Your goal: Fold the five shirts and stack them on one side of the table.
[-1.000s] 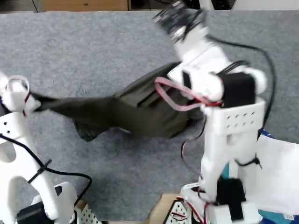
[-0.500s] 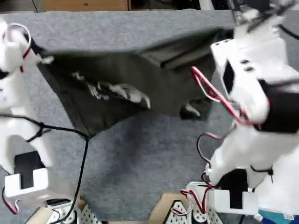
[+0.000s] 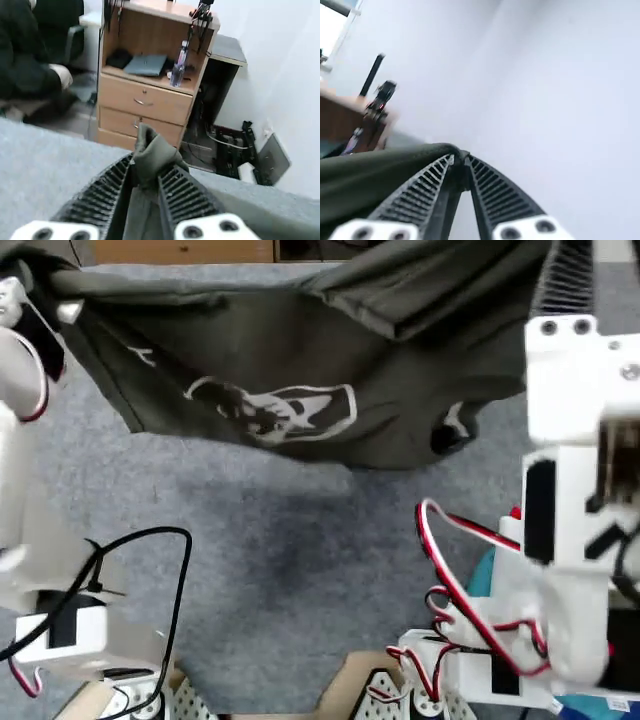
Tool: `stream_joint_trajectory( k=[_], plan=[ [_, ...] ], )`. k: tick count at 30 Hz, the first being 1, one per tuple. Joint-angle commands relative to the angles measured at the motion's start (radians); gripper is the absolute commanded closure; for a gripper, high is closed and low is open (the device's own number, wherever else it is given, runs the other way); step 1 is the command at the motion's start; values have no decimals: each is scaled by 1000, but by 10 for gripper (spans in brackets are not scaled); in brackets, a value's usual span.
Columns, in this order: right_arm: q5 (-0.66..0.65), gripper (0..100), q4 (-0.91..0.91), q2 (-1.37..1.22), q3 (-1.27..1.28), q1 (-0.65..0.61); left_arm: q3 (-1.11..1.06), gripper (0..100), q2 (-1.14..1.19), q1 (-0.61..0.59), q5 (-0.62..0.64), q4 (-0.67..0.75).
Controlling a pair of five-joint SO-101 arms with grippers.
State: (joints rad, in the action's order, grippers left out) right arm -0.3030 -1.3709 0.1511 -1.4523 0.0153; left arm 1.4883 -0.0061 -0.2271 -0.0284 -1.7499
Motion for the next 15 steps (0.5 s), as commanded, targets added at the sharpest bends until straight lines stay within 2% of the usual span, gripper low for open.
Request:
stream_joint_trajectory(
  k=[1,9,15],
  plan=[
    [-52,995,84,21,-56,15,-43,980,-99,3,-63,-11],
    [-163,994,107,21,-213,13,-417,981,-446,12,-104,-11],
    [-209,994,78,90,-154,13,-646,981,-651,8,-106,-9]
  ],
)
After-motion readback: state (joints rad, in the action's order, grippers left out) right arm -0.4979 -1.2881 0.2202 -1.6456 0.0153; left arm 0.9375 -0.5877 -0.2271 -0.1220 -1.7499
